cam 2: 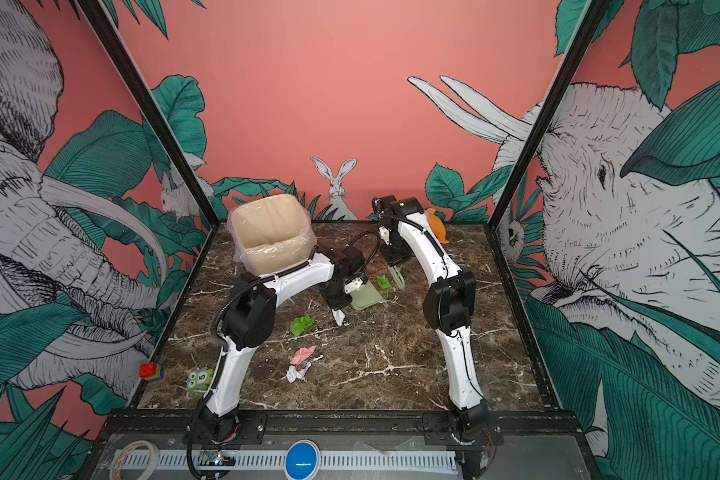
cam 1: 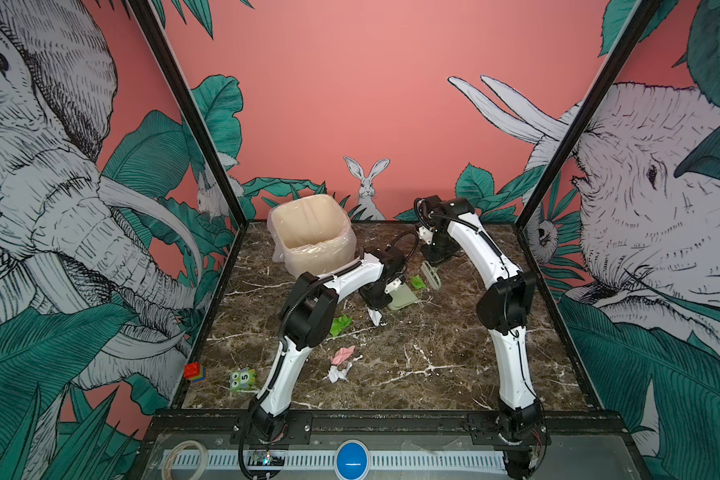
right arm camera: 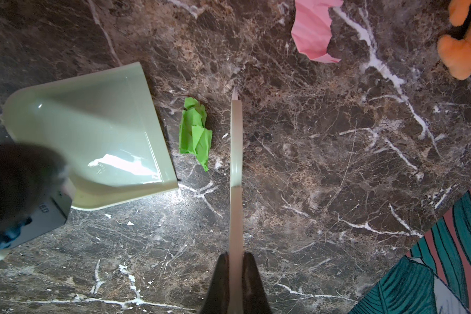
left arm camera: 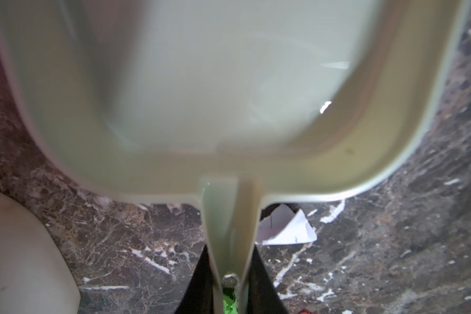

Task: Sweep away the paper scraps from the table
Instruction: 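Sweep the green scrap into the dustpan with the brush in the right gripper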

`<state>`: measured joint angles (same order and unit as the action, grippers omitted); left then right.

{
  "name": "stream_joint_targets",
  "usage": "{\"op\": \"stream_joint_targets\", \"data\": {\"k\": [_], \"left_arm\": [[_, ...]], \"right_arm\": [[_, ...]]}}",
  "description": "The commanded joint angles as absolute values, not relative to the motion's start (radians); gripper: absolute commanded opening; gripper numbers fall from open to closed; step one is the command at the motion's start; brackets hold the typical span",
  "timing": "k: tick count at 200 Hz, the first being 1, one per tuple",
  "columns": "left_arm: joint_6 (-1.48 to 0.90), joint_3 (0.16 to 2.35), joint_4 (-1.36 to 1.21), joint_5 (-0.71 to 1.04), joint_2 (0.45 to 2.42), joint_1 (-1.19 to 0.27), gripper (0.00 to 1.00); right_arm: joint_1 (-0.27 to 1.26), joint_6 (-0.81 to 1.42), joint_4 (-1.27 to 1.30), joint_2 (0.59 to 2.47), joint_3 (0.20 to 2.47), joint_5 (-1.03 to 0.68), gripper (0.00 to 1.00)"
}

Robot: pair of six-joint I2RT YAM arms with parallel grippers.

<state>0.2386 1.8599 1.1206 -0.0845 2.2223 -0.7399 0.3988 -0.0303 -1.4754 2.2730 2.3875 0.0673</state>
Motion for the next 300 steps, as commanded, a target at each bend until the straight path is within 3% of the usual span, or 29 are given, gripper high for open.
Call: {"op": "stream_joint_targets", "data": {"k": [1,142,231,300], "left_arm": [[0.259,1.898,1.180,-0.059,2.229,-0.732,0.12],[0.278,1.983,1.243,-0.066,2.288,-0.724,0.13],[0.276,1.975,1.244,-0.070,2.291,-0.723,0.13],[0.270,1.960,1.225,-0.078,2.267,-0.721,0.13]], "right_arm": [[0.404,-0.031,-1.503,2.295,2.417,0.062,0.00],[0.458,-0.033,-1.506,2.276,2.392,-0.019,0.00],[0.501,0.000,-1.391,2.101,2.207,-0.283,0.00],[0.473,0.000,-1.379,2.016,2.113,-0.175,0.00]]}}
